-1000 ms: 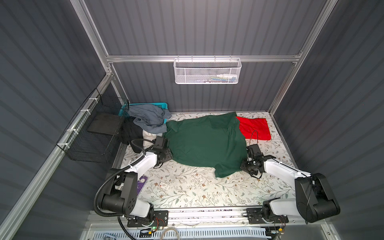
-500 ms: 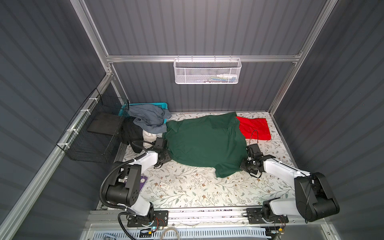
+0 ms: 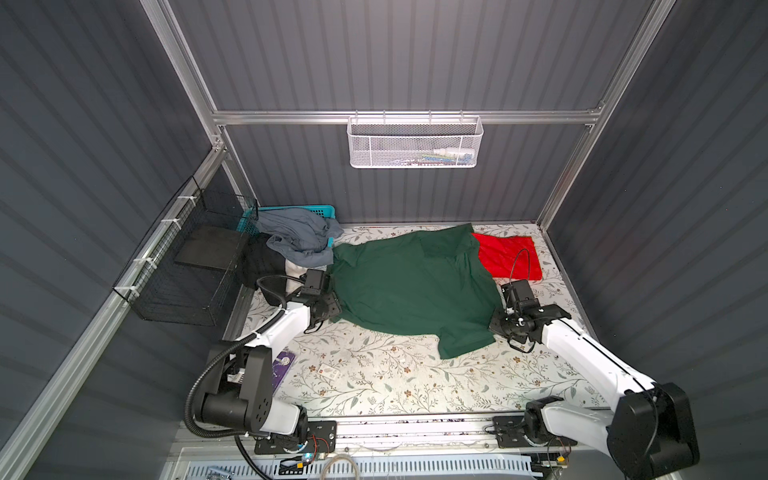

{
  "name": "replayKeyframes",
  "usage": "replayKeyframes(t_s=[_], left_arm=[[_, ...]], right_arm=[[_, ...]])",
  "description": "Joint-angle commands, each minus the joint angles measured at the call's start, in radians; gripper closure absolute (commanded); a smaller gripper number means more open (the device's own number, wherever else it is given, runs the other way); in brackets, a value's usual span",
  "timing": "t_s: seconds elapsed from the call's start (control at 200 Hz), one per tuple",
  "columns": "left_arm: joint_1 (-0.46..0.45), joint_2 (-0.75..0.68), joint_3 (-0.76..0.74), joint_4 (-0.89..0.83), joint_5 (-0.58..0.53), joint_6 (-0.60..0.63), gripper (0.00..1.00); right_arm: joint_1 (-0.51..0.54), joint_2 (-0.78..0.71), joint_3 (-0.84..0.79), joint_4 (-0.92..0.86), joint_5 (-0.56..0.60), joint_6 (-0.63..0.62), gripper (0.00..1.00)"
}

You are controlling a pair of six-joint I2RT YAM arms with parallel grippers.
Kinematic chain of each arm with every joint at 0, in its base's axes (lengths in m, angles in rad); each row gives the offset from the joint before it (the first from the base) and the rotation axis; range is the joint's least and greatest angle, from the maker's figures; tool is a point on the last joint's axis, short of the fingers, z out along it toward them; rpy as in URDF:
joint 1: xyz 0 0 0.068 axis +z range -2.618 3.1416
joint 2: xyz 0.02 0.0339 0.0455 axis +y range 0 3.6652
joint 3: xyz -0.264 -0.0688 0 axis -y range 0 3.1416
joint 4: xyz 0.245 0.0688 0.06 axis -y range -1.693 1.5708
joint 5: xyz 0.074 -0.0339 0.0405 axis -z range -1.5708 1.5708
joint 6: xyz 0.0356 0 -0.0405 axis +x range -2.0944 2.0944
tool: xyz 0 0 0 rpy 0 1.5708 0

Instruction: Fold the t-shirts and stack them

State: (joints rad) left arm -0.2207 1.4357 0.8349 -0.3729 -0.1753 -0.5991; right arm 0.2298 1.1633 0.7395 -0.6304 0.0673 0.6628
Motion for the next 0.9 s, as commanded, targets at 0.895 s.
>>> replayKeyframes(t_s=[0.895], left_arm=[[0.007,-0.043,-0.149,-0.018,0.203,-0.056,0.52]], right_arm=[[0.003,-0.038,0.038,-0.163,0.025,0.01,1.0]])
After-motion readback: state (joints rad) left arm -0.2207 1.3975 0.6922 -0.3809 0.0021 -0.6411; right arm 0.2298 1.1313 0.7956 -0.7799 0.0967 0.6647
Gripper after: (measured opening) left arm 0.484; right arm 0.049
